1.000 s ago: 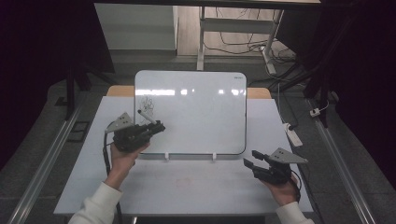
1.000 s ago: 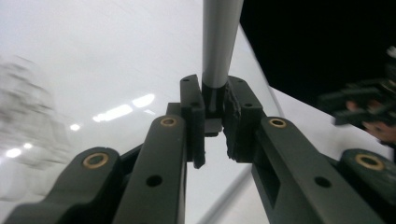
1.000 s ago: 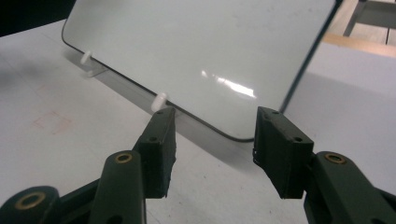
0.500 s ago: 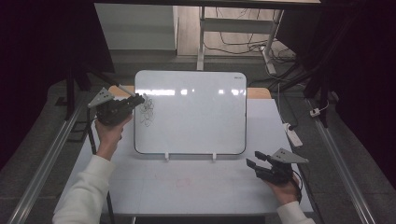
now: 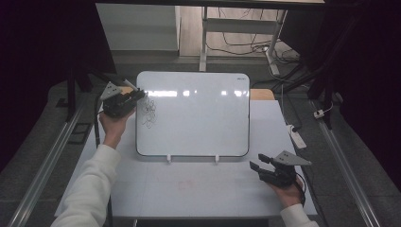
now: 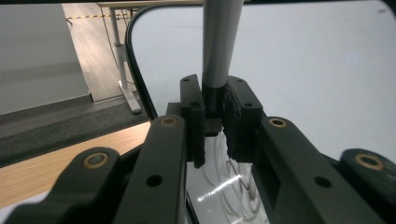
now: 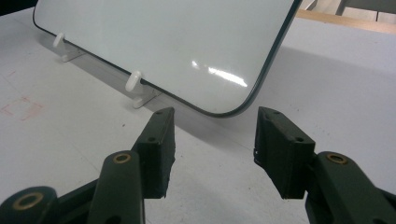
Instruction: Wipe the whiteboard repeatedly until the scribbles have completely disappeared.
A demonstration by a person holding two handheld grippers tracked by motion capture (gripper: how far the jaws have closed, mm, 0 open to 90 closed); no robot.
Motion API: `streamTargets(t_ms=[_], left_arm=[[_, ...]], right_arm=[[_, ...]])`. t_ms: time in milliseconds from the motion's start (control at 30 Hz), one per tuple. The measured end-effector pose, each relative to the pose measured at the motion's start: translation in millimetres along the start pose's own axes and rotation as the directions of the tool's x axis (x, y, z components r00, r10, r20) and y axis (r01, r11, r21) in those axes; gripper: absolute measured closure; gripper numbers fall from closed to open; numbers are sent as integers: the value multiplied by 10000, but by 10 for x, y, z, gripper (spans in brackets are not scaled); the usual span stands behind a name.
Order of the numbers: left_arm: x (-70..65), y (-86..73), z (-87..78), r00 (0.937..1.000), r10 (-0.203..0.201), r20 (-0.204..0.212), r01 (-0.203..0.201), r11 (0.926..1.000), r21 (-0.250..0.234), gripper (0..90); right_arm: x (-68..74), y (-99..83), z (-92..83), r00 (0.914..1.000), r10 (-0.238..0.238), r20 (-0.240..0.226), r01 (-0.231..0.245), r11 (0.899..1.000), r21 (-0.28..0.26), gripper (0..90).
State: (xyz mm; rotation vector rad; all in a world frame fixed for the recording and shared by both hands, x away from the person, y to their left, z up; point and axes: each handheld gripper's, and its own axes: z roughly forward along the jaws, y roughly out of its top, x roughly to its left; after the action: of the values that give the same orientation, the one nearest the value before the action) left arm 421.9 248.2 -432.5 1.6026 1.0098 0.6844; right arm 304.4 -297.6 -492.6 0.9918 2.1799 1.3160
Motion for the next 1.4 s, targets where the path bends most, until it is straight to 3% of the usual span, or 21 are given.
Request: streamTargets(t_ms=[100,167,200,267,333,367,433,500,633,700,800,900,1033,1133,1200,1233,1300,1333,1400], left_arm=[[-45,-32,38,9991,-165,398,164,9999,18,780],[-168,-75,80,9974,336,639,-347,9993,168,780],[-227,-86,96,9957,675,638,-691,9973,230,780],[-238,-70,93,9950,907,426,-914,9957,153,781],[-108,-36,53,9988,479,-30,-479,9988,-70,781],[-4,-25,25,9999,88,-136,-90,9998,-165,781],[63,-27,9,9998,-127,-122,125,9997,-197,781],[19,-44,23,10000,52,6,-52,9999,-127,781],[-214,-99,113,9963,657,545,-660,9978,32,781],[-255,-100,126,9949,863,528,-866,9962,22,781],[-140,-66,78,9980,625,-20,-625,9977,-276,781],[-10,-84,31,9992,285,-277,-298,9984,-484,781],[-92,-185,33,9991,402,137,-396,9982,-459,782],[-242,-253,71,9947,856,564,-836,9958,-366,781],[-241,-226,77,9939,985,501,-965,9945,-407,782],[-202,-195,71,9951,945,299,-930,9945,-476,782],[-69,-133,38,9990,423,-122,-430,9970,-651,782],[-10,-119,24,9996,196,-186,-209,9974,-693,782],[-2,-137,16,9997,162,-166,-173,9978,-634,782]], right_arm=[[-7,-1,-5,10000,31,-24,-31,10000,-41,479],[-3,-4,0,10000,26,-86,-26,10000,-38,479],[1,-5,6,9999,7,-105,-7,10000,-20,478],[10,-8,18,9999,-32,-139,32,10000,40,478],[15,-9,21,9999,-45,-132,46,10000,56,477],[18,-7,18,9999,-49,-122,49,10000,41,477],[26,4,6,9999,-41,-112,41,10000,-13,477],[31,17,0,9999,-71,-126,71,10000,-59,477],[38,9,27,9997,-82,-208,82,10000,7,476],[42,-4,39,9997,-109,-203,111,9999,99,475],[30,-9,31,9999,-56,-145,57,9999,89,475],[21,-1,10,9999,30,-135,-30,10000,-34,475],[35,11,8,9997,4,-229,-6,10000,-99,475],[50,7,25,9995,-52,-307,51,10000,-41,474],[53,5,31,9995,-91,-287,91,10000,1,474],[50,4,31,9996,-90,-250,90,10000,-1,474],[40,6,19,9997,-26,-226,26,10000,-29,474],[37,9,12,9998,6,-210,-7,10000,-74,474],[36,17,-2,9998,15,-199,-18,9999,-151,474]])
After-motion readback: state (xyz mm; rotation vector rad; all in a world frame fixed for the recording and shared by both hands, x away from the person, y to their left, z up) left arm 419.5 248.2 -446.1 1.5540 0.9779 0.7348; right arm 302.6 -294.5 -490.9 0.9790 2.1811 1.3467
